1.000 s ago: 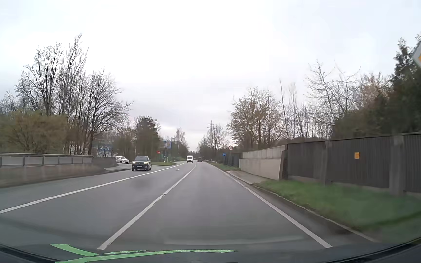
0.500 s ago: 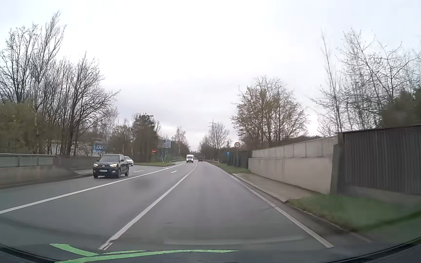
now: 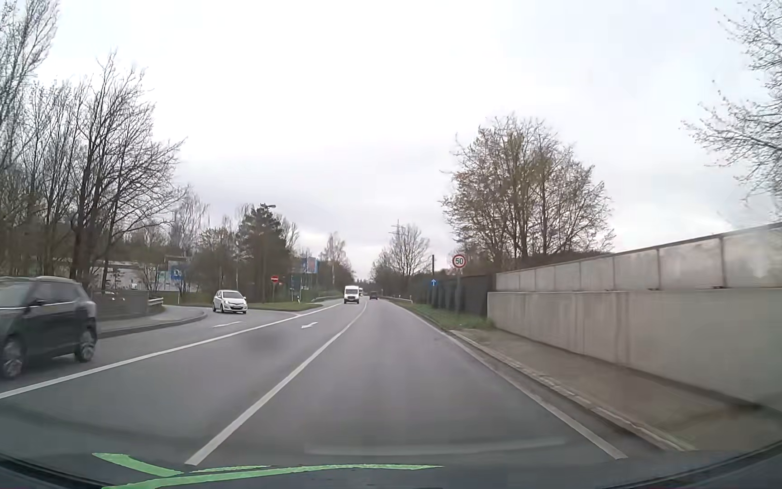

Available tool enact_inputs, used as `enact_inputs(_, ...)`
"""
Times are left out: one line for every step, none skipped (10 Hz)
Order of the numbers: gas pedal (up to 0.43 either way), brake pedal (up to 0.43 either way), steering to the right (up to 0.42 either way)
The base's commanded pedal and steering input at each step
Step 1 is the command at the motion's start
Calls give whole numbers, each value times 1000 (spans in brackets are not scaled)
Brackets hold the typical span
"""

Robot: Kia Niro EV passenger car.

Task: Follow the waypoints while adhering to traffic rules and regulations

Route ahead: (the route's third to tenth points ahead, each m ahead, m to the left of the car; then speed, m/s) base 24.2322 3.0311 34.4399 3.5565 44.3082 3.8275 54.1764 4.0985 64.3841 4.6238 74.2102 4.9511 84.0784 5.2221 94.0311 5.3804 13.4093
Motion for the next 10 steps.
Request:
enact_inputs(240, 0, -2)
enact_inputs(240, 0, -2)
enact_inputs(240, 0, -1)
enact_inputs(240, 0, 1)
enact_inputs(240, 0, 1)
enact_inputs(240, 0, 1)
enact_inputs(240, 0, 1)
enact_inputs(240, 0, 1)
enact_inputs(240, 0, 1)
enact_inputs(240, 0, 1)
